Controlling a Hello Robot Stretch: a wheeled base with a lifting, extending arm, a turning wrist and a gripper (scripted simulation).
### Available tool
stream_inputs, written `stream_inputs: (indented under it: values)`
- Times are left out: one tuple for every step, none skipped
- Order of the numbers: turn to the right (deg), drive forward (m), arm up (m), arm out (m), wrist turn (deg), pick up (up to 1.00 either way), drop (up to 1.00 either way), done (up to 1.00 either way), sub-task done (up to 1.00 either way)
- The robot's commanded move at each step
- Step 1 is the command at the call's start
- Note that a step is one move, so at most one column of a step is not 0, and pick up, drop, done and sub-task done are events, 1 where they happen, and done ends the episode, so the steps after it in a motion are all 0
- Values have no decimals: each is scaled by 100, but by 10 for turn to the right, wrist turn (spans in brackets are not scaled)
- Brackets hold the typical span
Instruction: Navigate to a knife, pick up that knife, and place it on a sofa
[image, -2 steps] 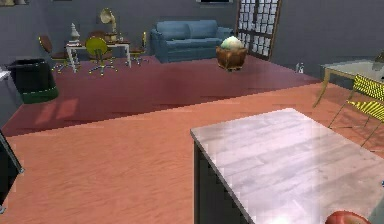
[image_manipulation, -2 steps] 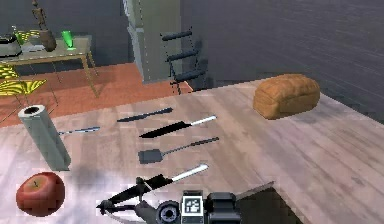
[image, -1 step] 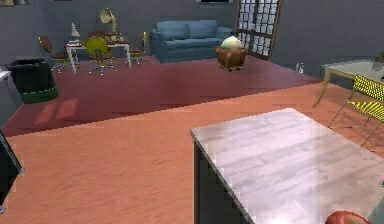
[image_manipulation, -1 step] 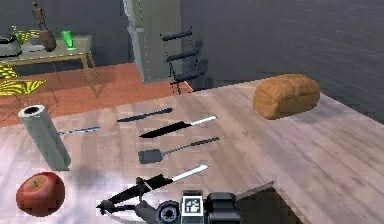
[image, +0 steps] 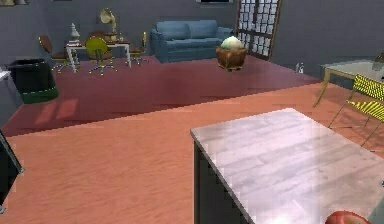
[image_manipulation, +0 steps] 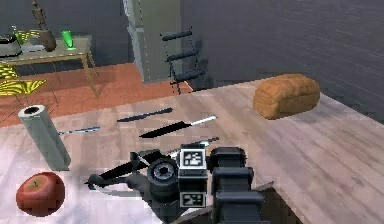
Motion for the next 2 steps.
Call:
stream_inputs:
  values:
    - [-450,0,0,0,0,0,0,0,0]
    - [-450,0,0,0,0,0,0,0,0]
